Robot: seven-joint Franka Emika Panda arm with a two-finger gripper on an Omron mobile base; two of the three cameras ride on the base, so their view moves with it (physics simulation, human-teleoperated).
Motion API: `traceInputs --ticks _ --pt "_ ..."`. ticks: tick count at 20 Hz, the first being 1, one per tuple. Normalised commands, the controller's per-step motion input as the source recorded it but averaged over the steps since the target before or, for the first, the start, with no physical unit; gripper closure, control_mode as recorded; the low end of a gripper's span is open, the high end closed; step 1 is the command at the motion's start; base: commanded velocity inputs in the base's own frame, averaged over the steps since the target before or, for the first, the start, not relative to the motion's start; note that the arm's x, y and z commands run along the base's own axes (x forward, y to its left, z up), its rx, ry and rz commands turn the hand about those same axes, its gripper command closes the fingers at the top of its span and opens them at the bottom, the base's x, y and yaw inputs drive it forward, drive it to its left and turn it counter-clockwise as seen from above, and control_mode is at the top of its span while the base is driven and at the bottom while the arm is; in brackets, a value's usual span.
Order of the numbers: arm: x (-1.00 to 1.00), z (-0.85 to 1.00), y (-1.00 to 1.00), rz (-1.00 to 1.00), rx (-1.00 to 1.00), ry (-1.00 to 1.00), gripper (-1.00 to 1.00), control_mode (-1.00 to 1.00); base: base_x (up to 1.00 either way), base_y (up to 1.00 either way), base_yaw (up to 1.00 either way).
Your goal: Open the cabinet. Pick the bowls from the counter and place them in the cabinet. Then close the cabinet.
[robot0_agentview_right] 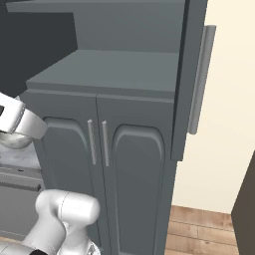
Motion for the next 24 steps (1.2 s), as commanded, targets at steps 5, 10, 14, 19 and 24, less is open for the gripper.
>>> traceInputs --ticks 5,10,14,19,24 --pt "0.00 -0.04 -0.29 0.02 0.00 0.05 -1.00 -1.00 0.00 0.00 0.00" --pt "0.01 -0.40 0.03 0.02 -0.16 -0.03 -1.00 -1.00 0.00 0.00 0.00" --pt "0.00 -0.25 0.00 0.00 -0.10 -0.01 -1.00 -1.00 0.00 0.00 0.00" --pt "-0.01 -0.13 0.00 0.00 -0.03 0.00 -1.00 1.00 -0.07 0.00 0.00" --pt "0.00 0.00 0.00 0.00 0.00 0.00 -1.00 1.00 -0.90 0.04 0.00"
